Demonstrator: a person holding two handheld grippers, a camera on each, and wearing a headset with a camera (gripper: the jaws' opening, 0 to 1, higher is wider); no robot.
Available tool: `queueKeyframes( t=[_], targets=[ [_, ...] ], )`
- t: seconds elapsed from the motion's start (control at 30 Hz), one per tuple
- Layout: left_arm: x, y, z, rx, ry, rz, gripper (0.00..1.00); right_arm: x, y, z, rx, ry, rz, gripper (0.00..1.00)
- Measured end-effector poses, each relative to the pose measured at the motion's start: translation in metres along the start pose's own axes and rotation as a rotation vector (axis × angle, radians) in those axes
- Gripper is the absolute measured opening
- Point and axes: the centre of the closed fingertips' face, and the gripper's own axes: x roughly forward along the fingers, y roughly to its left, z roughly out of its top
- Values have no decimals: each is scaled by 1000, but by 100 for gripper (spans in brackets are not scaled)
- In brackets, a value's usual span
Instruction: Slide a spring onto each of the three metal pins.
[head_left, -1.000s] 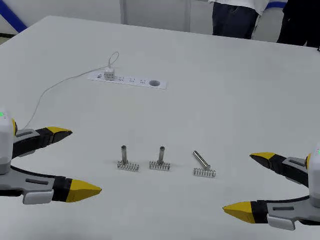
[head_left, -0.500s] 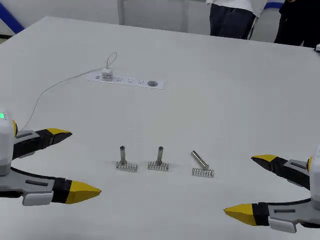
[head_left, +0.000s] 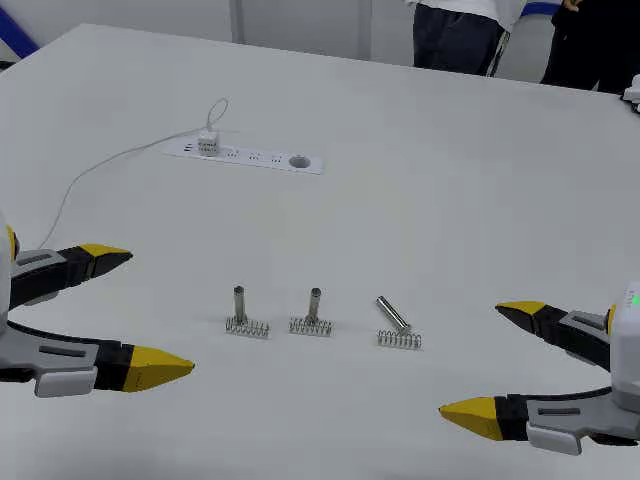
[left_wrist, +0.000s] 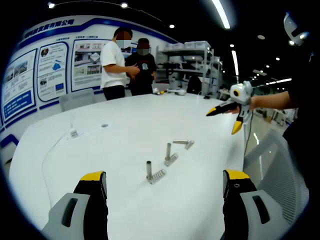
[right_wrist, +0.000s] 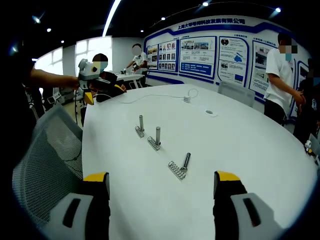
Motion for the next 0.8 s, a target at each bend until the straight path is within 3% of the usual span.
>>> queueKeyframes(
  t=[0.8],
  targets=[
    [3, 4, -1, -7, 16, -2, 98, 7, -4, -3, 10, 1, -6, 85]
  ],
)
